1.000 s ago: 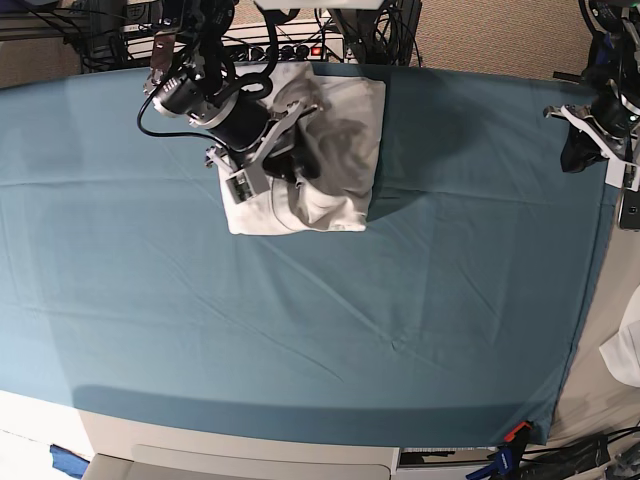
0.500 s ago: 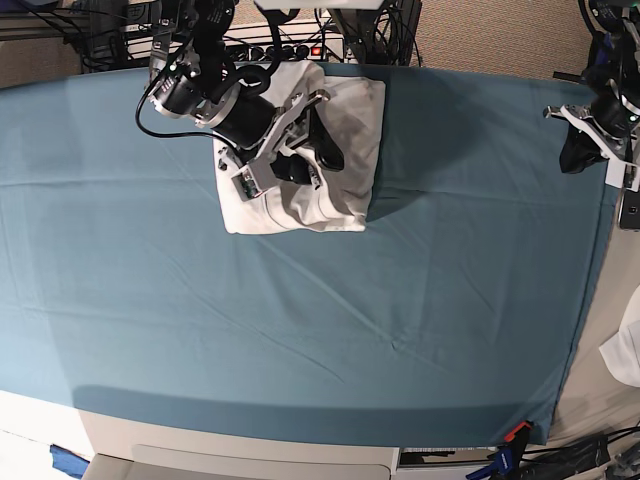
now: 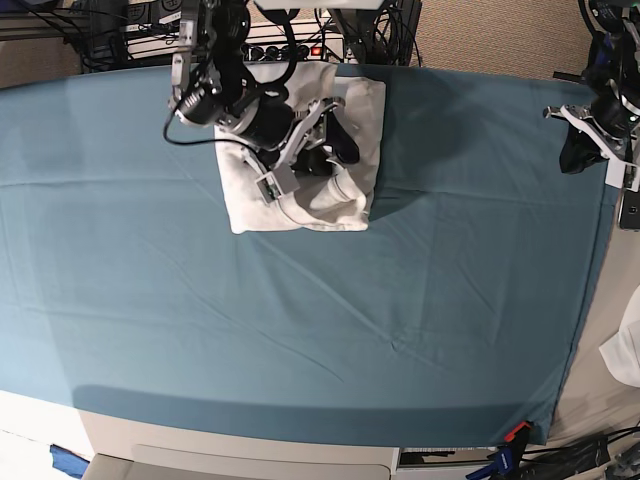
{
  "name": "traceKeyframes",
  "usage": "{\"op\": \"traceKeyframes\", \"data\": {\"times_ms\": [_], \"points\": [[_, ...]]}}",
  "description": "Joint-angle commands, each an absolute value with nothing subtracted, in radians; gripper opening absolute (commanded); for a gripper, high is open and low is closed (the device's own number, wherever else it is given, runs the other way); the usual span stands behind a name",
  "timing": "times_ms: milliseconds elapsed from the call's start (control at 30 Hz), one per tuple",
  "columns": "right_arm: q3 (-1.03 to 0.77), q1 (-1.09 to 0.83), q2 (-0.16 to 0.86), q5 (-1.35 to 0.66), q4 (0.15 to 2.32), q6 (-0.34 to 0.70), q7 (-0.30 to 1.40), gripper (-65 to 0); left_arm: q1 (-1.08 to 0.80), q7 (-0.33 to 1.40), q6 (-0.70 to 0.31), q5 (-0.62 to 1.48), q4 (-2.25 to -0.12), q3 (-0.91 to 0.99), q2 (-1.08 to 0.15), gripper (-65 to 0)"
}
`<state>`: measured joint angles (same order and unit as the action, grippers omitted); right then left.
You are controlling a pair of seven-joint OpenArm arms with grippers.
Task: Fold the T-shirt properly
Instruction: 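Fold the collar end over onto the bundle with the right gripper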
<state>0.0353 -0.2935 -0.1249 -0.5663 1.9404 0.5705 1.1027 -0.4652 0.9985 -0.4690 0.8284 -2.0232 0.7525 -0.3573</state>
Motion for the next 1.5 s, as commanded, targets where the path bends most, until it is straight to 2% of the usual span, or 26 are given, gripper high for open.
{"op": "traceKeyframes", "data": {"times_ms": [0, 400, 500, 800, 1067, 1233, 1400, 1467], "points": [[0.04, -0.279, -0.13, -0.586, 1.945, 0.575, 1.087, -36.9, -0.465, 0.979, -0.473, 0.846, -2.039, 0.76, -0.372, -65.0], [0.04, -0.247, -0.131, -0.712, 1.972, 0.577, 1.141, -36.9, -0.459, 0.978, -0.473, 0.863, -2.041, 0.761, -0.373, -65.0], [0.04, -0.255, -0.13, -0.727, 1.998, 0.604, 1.17, -36.9, -0.459, 0.979, -0.474, 0.869, -2.041, 0.761, -0.374, -65.0], [0.04, -0.288, -0.13, -0.673, 2.133, 0.639, 1.192, -36.9, -0.449, 0.981, -0.499, 0.881, -2.041, 0.761, -0.375, -65.0], [0.035, -0.362, -0.119, -0.568, 2.298, 0.658, 1.127, -36.9, -0.447, 1.019, -0.591, 1.002, -2.041, 0.761, -0.374, -65.0], [0.02, -0.371, -0.111, -0.525, 2.335, 0.658, 1.103, -36.9, -0.442, 1.052, -0.683, 1.152, -2.043, 0.761, -0.375, -65.0], [-0.102, -0.352, -0.085, -0.478, 2.335, 0.654, 1.061, -36.9, -0.431, 1.209, -0.698, 1.473, -2.043, 0.755, -0.37, -65.0], [-0.186, -0.331, -0.085, -0.489, 2.335, 0.646, 1.054, -37.0, -0.408, 1.245, -0.698, 1.484, -2.046, 0.74, -0.371, -65.0]]}}
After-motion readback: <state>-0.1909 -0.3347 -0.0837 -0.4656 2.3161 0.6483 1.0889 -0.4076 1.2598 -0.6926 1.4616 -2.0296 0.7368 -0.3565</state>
